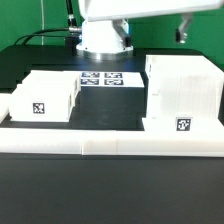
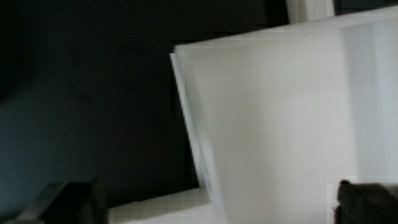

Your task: Assemble drawer

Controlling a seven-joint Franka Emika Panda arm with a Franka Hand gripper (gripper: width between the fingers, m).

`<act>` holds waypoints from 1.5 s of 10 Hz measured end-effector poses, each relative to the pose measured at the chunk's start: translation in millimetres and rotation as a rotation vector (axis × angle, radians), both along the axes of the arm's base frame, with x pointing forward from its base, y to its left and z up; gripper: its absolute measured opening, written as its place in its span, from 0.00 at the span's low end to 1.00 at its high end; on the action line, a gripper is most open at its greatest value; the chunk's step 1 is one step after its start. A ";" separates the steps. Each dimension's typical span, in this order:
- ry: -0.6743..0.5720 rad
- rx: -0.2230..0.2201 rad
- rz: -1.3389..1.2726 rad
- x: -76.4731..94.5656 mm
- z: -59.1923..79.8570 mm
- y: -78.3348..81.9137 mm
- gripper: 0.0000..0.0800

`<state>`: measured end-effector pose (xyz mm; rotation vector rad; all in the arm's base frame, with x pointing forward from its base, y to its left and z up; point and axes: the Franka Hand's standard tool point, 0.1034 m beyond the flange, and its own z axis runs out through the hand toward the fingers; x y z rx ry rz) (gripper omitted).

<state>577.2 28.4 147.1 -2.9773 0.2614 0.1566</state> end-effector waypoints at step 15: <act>-0.081 -0.067 0.018 -34.9 -68.6 -75.4 0.81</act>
Offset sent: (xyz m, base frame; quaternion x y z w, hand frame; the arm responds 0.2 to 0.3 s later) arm 0.0000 0.0000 0.0000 0.0000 0.0000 0.0000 1.0000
